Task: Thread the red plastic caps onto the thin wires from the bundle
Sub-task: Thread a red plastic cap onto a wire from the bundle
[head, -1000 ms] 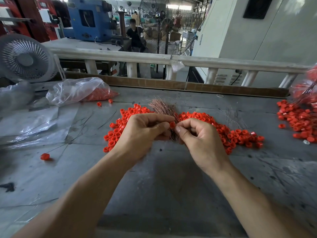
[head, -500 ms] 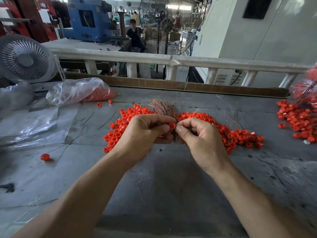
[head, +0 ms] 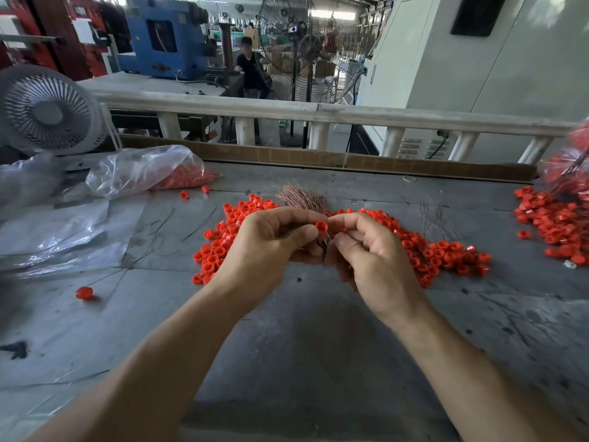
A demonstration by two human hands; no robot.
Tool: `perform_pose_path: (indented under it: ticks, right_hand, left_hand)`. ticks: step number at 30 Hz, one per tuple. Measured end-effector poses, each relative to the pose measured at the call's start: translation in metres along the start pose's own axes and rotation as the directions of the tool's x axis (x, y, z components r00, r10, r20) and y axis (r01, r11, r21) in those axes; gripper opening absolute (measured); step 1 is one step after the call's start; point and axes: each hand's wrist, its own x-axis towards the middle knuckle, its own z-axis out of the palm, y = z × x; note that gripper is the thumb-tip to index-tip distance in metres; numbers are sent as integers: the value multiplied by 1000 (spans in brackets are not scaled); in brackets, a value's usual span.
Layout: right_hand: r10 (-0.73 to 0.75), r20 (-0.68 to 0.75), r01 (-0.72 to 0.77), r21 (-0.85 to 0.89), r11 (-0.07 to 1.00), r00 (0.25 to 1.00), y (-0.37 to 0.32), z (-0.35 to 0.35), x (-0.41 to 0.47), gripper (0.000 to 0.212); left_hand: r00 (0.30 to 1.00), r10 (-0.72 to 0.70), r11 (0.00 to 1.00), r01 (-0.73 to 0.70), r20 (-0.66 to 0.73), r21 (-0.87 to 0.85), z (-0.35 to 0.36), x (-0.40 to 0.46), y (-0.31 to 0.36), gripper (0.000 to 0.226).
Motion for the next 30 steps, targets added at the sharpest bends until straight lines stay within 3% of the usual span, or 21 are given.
perform_pose_path:
  ticks: [12, 17, 30]
  right_hand:
    - [33, 56, -37, 62, 997, 998, 2, 1, 0, 26]
    - [65, 92, -72, 70, 995, 994, 7, -1, 2, 38]
    - [69, 144, -76, 50, 996, 987, 12, 0, 1, 35]
  left_hand:
    - [997, -68, 989, 74, 47, -125, 5, -2, 4, 20]
    - [993, -99, 976, 108, 56, -189, 3, -3, 5, 20]
    - [991, -132, 968, 136, 34, -211, 4, -3, 6, 17]
